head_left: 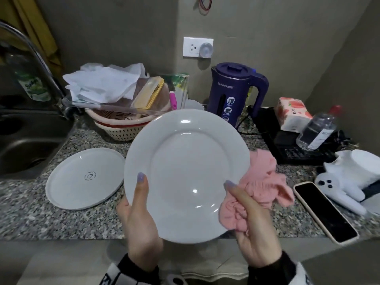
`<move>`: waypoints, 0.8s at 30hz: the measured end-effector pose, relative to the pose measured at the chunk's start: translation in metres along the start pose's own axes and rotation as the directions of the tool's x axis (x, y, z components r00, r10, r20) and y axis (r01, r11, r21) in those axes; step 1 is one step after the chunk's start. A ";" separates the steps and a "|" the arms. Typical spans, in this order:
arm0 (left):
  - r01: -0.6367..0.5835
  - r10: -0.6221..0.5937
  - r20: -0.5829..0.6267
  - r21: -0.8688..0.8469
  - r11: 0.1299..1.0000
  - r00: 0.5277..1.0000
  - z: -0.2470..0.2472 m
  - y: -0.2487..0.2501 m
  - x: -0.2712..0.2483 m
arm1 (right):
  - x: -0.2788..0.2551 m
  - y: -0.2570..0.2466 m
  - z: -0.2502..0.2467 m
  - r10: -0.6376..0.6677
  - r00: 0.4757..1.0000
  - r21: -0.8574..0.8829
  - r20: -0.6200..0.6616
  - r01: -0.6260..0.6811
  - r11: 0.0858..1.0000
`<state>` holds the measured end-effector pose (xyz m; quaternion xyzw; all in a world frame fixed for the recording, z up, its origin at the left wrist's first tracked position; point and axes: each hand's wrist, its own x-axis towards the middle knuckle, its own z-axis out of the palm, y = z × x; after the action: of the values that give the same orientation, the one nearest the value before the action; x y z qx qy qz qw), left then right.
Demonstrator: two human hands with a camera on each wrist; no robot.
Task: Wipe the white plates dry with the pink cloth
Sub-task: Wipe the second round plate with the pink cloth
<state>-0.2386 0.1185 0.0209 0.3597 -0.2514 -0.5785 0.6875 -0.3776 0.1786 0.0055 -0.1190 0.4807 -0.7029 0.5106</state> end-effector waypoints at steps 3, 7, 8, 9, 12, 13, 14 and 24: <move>-0.030 0.030 -0.012 -0.007 1.000 0.999 0.000 -0.002 0.003 | -0.015 0.025 0.006 0.062 0.998 -0.098 -0.022 -0.064 0.993; -0.091 0.090 0.023 0.044 0.995 0.996 -0.003 0.002 0.003 | -0.008 0.012 0.004 -0.122 0.992 -0.051 0.015 0.123 0.991; -0.117 0.116 0.035 0.050 0.992 0.993 -0.003 0.006 0.002 | -0.003 -0.004 0.002 -0.177 0.979 -0.089 0.098 0.186 0.979; -0.146 0.143 0.053 0.055 0.988 0.988 -0.005 0.010 0.002 | 0.002 -0.021 -0.002 -0.210 0.958 -0.147 0.196 0.240 0.959; -0.202 0.173 0.187 0.150 0.968 0.967 -0.010 0.021 0.002 | 0.014 -0.065 -0.003 -0.253 0.910 -0.432 0.330 0.383 0.817; -0.193 0.149 0.230 0.181 0.964 0.962 -0.011 0.023 0.002 | 0.019 -0.078 -0.003 -0.284 0.889 -0.476 0.358 0.436 0.764; -0.172 0.120 0.251 0.198 0.965 0.961 -0.011 0.025 0.002 | 0.022 -0.090 0.001 -0.321 0.858 -0.500 0.402 0.499 0.708; -0.013 -0.065 0.344 0.218 0.976 0.937 -0.003 0.045 0.029 | 0.024 -0.137 0.042 -0.227 0.752 -0.665 0.618 0.655 0.359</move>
<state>-0.2025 0.0936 0.0523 0.3275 -0.4260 -0.6114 0.5809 -0.4437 0.1381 0.1287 -0.6322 0.5856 -0.4377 0.2567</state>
